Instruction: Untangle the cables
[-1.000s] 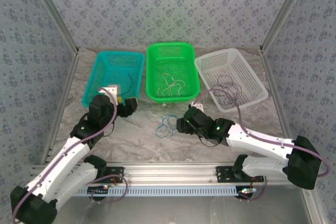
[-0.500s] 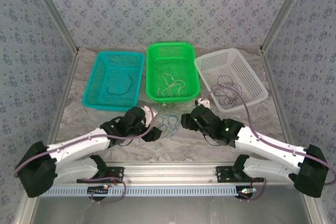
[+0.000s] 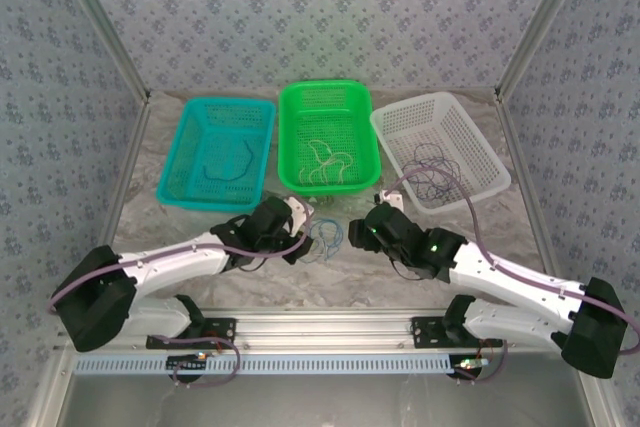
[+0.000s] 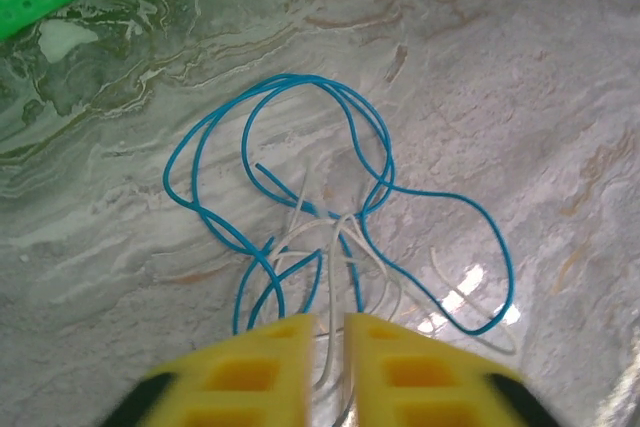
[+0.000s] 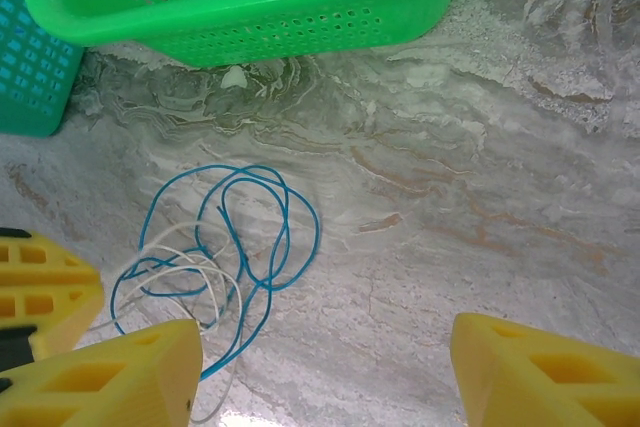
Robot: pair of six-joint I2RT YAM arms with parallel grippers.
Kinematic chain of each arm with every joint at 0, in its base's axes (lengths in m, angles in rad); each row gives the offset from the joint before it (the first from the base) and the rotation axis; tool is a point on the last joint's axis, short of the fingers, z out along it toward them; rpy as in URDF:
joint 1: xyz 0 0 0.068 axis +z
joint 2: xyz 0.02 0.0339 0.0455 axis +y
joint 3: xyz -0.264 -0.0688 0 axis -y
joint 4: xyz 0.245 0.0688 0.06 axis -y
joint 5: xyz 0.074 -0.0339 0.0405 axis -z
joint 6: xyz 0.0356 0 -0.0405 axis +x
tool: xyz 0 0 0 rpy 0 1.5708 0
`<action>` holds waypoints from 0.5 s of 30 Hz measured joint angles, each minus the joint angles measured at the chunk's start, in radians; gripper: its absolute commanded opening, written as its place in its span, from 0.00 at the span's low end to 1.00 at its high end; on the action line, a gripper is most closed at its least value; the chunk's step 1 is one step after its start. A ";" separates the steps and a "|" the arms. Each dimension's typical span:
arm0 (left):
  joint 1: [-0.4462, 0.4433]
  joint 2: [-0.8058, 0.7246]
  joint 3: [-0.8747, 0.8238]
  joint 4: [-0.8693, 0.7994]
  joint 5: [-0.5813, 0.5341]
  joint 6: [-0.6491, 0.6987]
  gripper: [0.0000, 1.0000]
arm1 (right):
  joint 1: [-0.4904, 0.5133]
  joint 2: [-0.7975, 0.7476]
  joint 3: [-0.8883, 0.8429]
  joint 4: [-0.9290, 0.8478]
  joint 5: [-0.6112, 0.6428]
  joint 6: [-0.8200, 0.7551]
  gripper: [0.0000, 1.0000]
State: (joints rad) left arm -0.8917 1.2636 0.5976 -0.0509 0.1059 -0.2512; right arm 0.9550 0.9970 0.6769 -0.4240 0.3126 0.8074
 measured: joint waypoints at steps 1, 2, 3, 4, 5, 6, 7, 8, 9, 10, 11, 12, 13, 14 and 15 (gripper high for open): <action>-0.001 0.000 0.000 0.000 -0.006 -0.001 0.04 | 0.000 0.000 -0.002 0.000 0.002 0.000 0.72; -0.002 -0.001 0.000 0.002 -0.013 -0.003 0.04 | 0.000 0.000 -0.002 0.000 0.003 0.000 0.73; -0.005 -0.007 0.000 0.002 -0.020 -0.004 0.03 | 0.000 0.000 -0.003 0.001 0.005 -0.001 0.74; -0.008 -0.018 0.000 0.003 -0.026 -0.007 0.02 | 0.000 0.001 -0.004 0.001 0.005 -0.002 0.75; -0.013 -0.032 0.000 0.004 -0.029 -0.007 0.02 | 0.002 0.003 -0.005 0.002 0.005 -0.004 0.76; -0.017 -0.050 0.000 0.004 -0.032 -0.008 0.01 | 0.005 0.006 -0.005 0.006 0.005 -0.006 0.78; -0.021 -0.069 0.002 0.004 -0.035 -0.008 0.00 | 0.010 0.013 -0.005 0.011 0.006 -0.011 0.79; -0.025 -0.087 0.005 0.004 -0.037 -0.008 0.00 | 0.016 0.020 -0.006 0.018 0.006 -0.016 0.80; -0.029 -0.106 0.012 0.005 -0.040 -0.008 0.00 | 0.025 0.030 -0.007 0.031 0.007 -0.024 0.82; -0.033 -0.122 0.018 0.008 -0.040 -0.008 0.00 | 0.034 0.040 -0.008 0.044 0.009 -0.032 0.82; -0.035 -0.135 0.023 0.011 -0.040 -0.011 0.00 | 0.041 0.047 -0.010 0.057 0.010 -0.039 0.82; -0.039 -0.148 0.029 0.015 -0.041 -0.013 0.00 | 0.049 0.058 -0.013 0.078 0.011 -0.049 0.83; -0.041 -0.159 0.032 0.023 -0.041 -0.017 0.00 | 0.055 0.066 -0.017 0.100 0.013 -0.057 0.83; -0.043 -0.167 0.034 0.028 -0.040 -0.022 0.00 | 0.060 0.072 -0.021 0.120 0.014 -0.063 0.83; -0.045 -0.176 0.036 0.031 -0.040 -0.028 0.00 | 0.064 0.080 -0.026 0.143 0.015 -0.068 0.84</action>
State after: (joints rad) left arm -0.9367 1.0874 0.6334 -0.0200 0.0658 -0.2794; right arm 1.0191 1.0771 0.6506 -0.2813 0.3279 0.7391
